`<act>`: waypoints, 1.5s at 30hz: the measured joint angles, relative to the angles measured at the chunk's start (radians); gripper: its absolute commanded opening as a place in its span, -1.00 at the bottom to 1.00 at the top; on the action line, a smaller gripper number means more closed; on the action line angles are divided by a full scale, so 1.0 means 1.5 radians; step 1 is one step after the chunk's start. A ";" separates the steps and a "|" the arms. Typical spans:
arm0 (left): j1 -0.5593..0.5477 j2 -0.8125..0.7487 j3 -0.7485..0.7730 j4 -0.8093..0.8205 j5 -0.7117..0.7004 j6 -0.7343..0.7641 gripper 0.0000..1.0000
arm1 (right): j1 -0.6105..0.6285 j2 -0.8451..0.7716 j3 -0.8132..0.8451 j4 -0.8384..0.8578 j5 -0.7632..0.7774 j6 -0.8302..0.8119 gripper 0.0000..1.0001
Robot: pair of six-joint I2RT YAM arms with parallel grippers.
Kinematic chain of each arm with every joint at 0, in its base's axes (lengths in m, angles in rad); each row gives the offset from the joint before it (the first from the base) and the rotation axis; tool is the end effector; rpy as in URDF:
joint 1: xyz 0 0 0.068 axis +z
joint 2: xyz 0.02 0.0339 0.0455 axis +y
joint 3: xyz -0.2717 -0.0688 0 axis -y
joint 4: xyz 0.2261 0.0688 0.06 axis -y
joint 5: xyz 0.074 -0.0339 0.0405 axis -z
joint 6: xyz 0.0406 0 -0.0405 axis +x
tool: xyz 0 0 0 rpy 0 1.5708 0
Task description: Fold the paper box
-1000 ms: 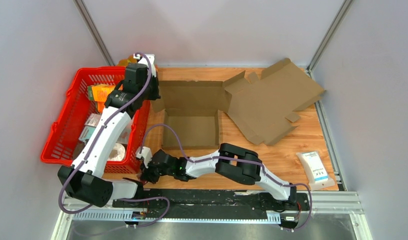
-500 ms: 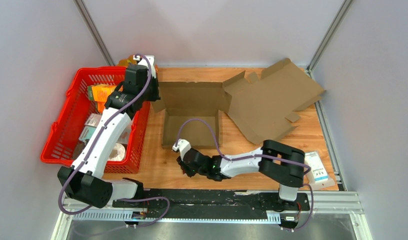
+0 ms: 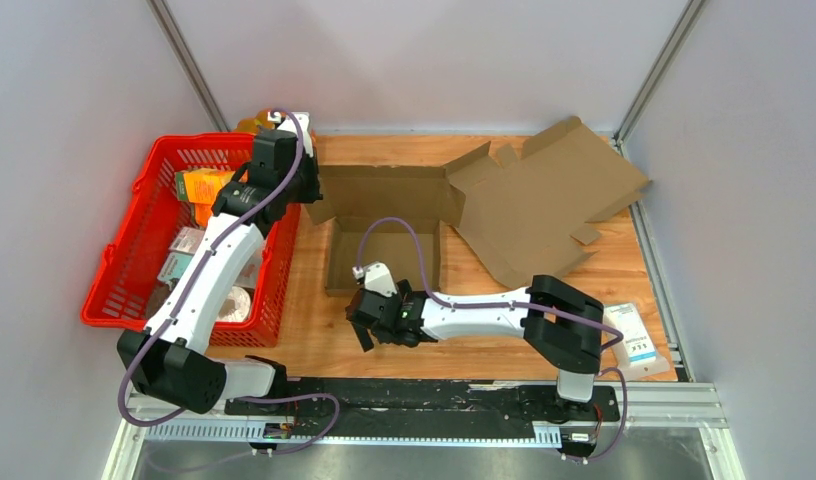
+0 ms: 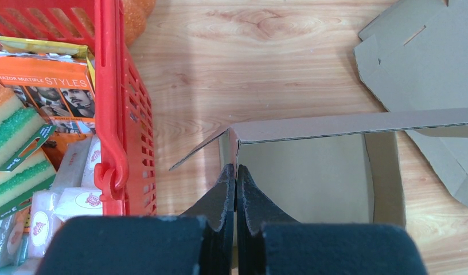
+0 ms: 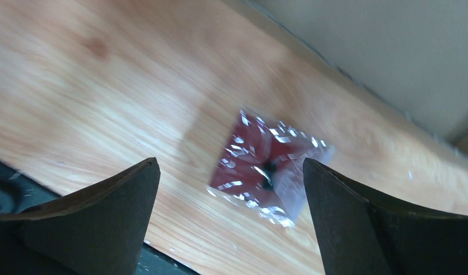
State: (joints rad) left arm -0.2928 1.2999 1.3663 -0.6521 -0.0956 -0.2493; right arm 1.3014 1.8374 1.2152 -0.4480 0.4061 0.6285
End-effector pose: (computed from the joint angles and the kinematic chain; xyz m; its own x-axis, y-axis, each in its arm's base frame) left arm 0.2541 -0.0726 0.3869 -0.5650 -0.0862 -0.8206 0.0740 0.9852 -0.1545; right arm 0.1123 0.3463 0.1949 -0.6798 -0.4329 -0.5920 -0.5382 0.8428 0.0018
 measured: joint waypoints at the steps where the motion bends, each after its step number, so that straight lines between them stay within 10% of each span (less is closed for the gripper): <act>1: 0.000 0.000 0.000 0.000 0.001 0.000 -1.00 | -0.003 0.002 0.001 -0.017 0.000 0.015 1.00; 12: 0.000 0.000 -0.008 0.008 0.013 -0.008 -1.00 | -0.040 0.063 0.056 -0.136 -0.014 0.186 0.91; 39: 0.000 0.000 -0.008 0.009 0.023 -0.009 -1.00 | 0.017 0.007 -0.001 -0.117 0.090 0.231 -0.82; 42: 0.000 0.000 -0.008 0.009 0.023 -0.010 -1.00 | 0.017 0.001 -0.010 -0.108 0.094 0.226 -0.72; 45: 0.000 0.000 -0.008 0.009 0.023 -0.009 -1.00 | 0.017 -0.003 -0.015 -0.096 0.094 0.211 -0.18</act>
State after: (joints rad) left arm -0.2928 1.3003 1.3548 -0.6388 -0.0608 -0.2634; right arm 1.3266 1.8332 1.1931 -0.5926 0.5468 0.9451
